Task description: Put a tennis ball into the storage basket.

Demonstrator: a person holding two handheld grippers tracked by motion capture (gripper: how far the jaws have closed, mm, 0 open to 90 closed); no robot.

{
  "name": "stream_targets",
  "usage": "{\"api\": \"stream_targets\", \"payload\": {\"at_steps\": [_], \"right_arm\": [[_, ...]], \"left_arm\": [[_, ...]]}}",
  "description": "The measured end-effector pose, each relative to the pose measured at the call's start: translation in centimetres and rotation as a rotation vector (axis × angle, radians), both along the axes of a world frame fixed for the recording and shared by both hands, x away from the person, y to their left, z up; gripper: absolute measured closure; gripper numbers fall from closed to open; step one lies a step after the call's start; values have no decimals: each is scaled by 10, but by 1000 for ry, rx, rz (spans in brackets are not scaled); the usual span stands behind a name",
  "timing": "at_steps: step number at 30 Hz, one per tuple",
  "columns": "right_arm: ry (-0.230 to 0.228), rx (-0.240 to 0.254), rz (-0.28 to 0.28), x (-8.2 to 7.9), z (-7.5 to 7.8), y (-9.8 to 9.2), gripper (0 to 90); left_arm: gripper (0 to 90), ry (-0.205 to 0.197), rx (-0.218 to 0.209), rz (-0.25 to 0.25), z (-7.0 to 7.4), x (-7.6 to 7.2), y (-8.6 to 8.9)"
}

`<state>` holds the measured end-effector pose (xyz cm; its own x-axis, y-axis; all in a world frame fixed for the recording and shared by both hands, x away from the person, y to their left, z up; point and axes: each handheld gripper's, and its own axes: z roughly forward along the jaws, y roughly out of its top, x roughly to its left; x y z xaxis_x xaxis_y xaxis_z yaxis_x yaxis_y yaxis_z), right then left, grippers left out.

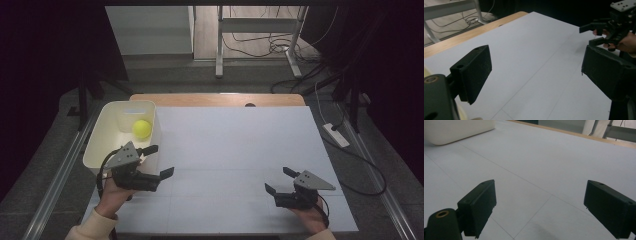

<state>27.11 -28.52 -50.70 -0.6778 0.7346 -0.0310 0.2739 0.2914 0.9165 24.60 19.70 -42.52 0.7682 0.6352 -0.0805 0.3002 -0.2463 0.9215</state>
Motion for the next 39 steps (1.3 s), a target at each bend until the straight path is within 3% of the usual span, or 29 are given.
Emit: {"api": "stream_targets", "payload": {"at_steps": [14, 27, 39], "right_arm": [[0, 1, -3, 1, 0, -2, 107], [-6, 5, 11, 0, 0, -3, 107], [6, 20, -5, 2, 0, -9, 106]], "left_arm": [[97, 28, 1, -72, -29, -16, -17], [93, 84, 31, -54, -62, -14, -24], [91, 137, 32, -31, -87, -9, -19]]}}
